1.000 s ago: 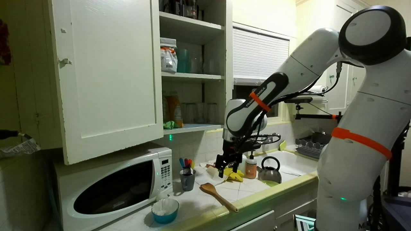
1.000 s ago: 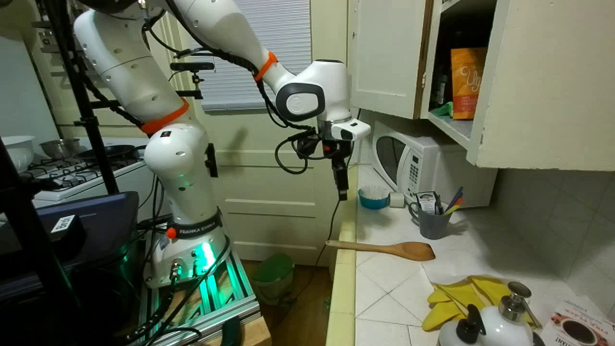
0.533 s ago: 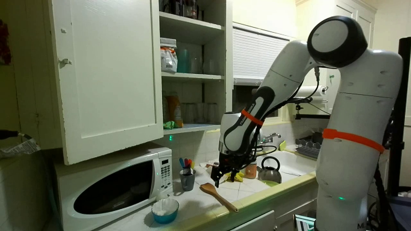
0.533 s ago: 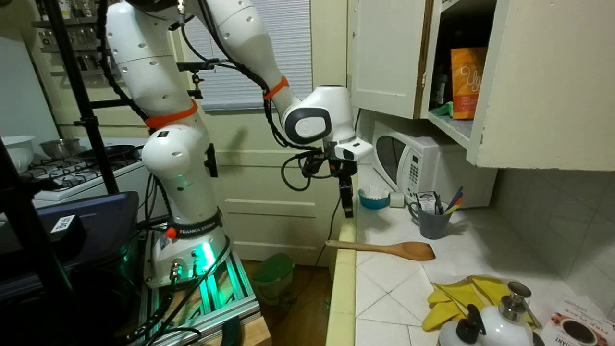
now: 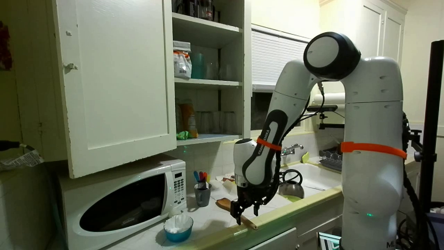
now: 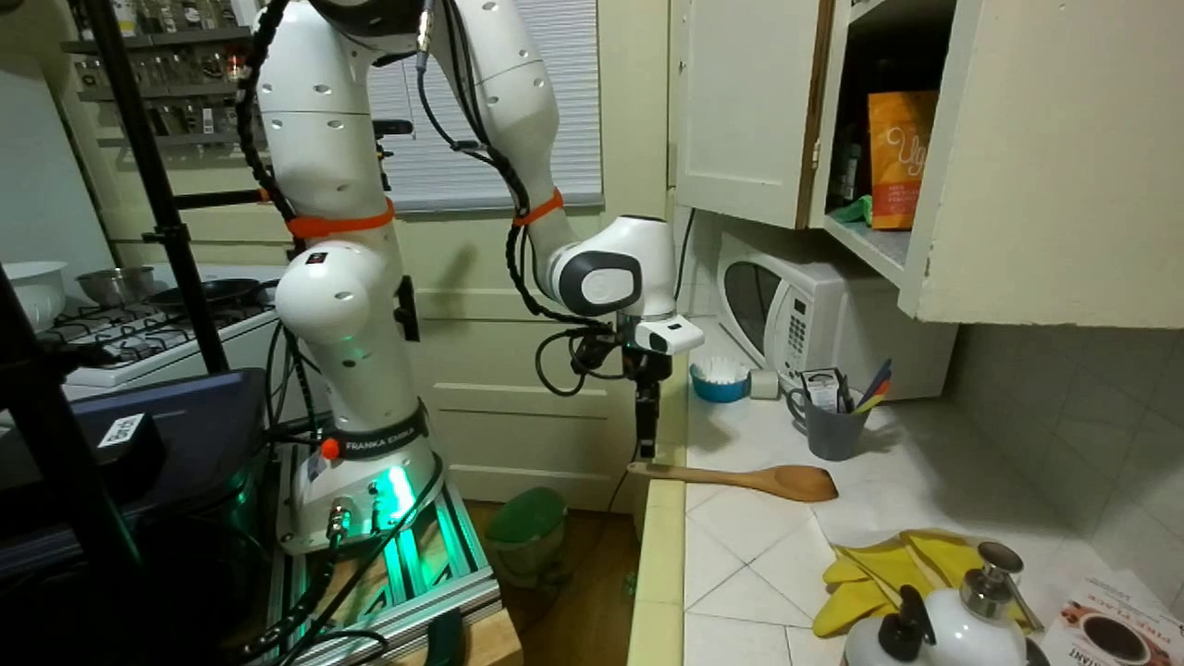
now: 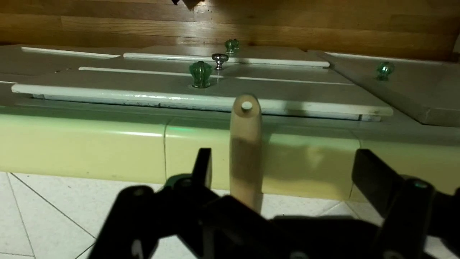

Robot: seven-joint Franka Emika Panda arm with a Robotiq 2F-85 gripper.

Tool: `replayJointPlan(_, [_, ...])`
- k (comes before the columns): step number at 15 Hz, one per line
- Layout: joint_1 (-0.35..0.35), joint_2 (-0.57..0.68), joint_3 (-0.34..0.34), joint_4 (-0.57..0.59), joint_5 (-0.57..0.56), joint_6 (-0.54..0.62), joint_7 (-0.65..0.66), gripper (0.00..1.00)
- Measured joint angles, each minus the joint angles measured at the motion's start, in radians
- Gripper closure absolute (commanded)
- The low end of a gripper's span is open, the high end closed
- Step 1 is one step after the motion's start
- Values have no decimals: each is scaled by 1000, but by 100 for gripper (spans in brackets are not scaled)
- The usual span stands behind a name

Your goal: Pick up the cooking stick and put it on the shelf

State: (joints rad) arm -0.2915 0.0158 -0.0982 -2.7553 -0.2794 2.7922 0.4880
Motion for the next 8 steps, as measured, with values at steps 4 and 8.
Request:
replayJointPlan(4, [31,3,-33,3,30,0,-81,0])
replayJointPlan(8, [36,11,-59,4,175,3,-332,0])
